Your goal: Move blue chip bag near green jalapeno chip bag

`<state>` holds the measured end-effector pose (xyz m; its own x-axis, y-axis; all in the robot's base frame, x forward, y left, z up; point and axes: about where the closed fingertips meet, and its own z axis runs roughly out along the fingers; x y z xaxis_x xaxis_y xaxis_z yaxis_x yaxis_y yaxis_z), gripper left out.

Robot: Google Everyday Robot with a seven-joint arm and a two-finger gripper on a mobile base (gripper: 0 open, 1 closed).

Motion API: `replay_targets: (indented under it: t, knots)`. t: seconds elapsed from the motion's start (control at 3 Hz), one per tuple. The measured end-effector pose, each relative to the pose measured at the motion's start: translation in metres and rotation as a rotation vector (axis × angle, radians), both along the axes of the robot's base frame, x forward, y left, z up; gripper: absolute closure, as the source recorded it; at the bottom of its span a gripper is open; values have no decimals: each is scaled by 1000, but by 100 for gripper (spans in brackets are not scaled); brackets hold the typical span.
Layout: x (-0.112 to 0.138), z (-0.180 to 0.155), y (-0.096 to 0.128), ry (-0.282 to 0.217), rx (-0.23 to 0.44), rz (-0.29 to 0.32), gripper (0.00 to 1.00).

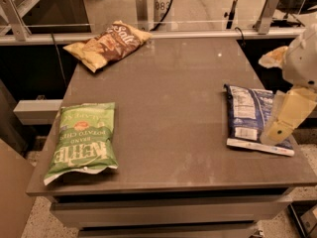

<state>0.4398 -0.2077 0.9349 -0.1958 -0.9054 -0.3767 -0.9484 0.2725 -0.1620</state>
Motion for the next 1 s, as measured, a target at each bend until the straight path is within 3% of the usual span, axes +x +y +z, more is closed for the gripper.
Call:
replay_targets:
  t: [0.33,1.0]
  knots:
    - [0,-2,1,5,8,1,0]
    - [-3,-52,-1,127,-42,-32,0]
